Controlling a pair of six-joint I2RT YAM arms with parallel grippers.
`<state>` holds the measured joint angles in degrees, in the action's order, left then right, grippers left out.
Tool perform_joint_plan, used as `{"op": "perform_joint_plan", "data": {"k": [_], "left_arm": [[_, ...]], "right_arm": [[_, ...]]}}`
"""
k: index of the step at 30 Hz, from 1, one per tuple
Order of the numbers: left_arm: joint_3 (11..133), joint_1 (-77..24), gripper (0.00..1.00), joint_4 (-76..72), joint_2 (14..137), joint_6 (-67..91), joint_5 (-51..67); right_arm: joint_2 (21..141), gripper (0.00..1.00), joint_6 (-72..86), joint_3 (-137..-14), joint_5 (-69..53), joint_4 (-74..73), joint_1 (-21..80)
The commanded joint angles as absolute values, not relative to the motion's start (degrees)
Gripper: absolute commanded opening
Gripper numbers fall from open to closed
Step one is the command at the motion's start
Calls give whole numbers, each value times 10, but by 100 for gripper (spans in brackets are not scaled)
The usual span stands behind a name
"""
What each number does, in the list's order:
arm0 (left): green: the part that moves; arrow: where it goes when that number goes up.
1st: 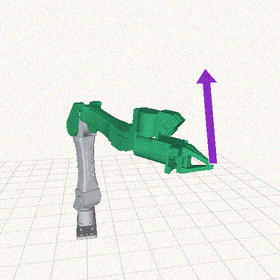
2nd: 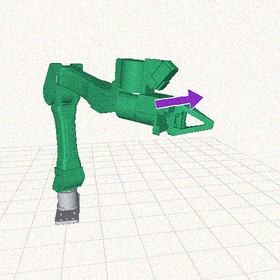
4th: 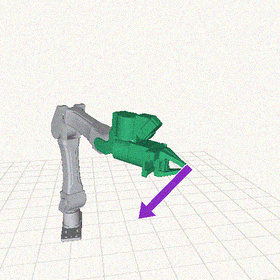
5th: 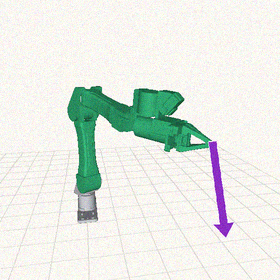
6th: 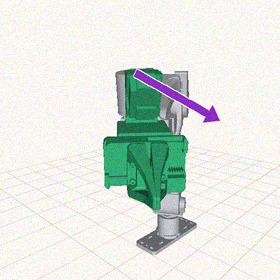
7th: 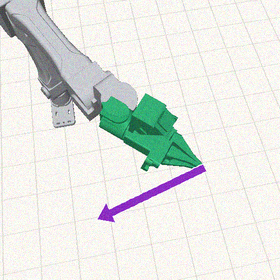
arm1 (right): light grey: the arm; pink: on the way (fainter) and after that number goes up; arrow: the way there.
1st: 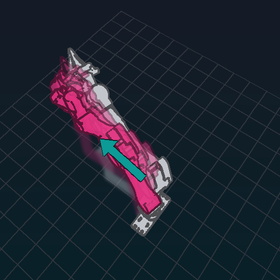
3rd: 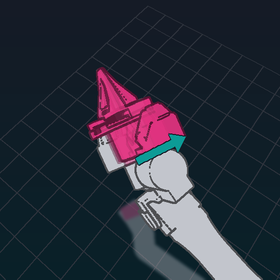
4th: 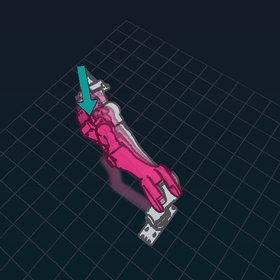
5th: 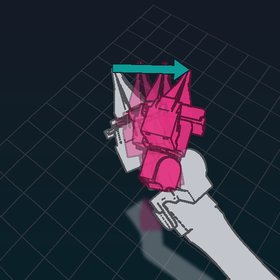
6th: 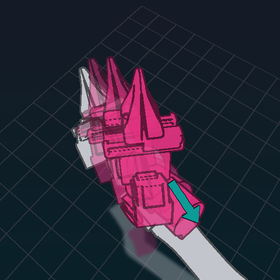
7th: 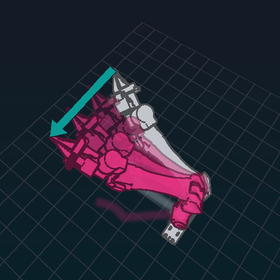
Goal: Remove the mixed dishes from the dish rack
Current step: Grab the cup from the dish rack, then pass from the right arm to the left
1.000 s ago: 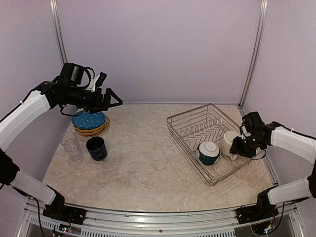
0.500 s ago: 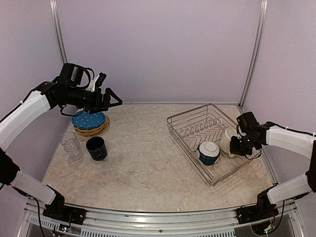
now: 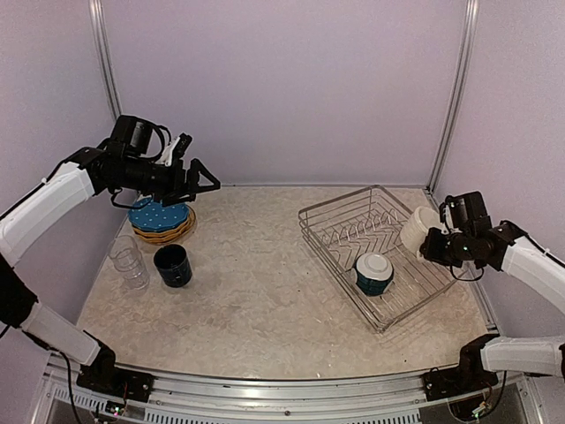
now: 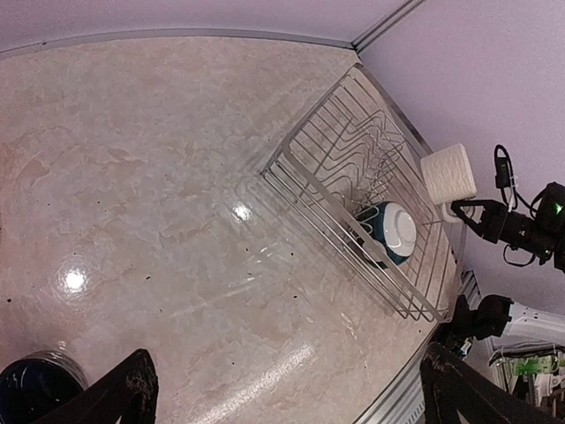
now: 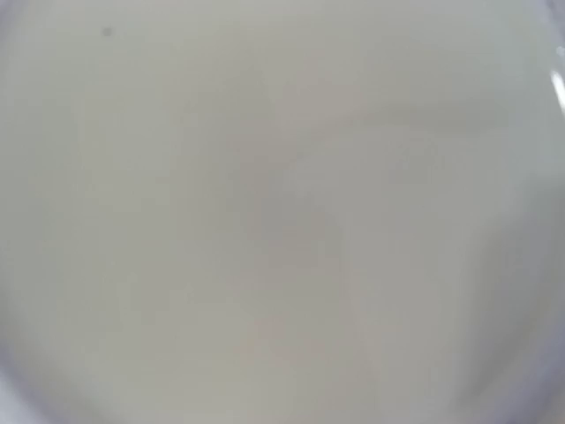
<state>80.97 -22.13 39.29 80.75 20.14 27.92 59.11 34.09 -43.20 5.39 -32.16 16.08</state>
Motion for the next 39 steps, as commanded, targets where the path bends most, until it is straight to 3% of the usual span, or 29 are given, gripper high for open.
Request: {"op": "perform_joint_plan", "data": {"k": [1,6,16,26,39], "left_arm": [[803,-211,99,377,820,214,314],[795,-212,95,352,826,236,380],[759,-226,95,210,852,346,529],[786,-356,86,-142,991,597,575],[833,-425,83,-361,1097,741,577]], "right_arm": [[520,0,325,-427,4,-207,162],[480,0,344,-393,-96,-54,162],[558,0,393,-395,-232,183,186],[634,0,427,-386,-240,299,286],[681,0,475,-346,-228,430,385]]}}
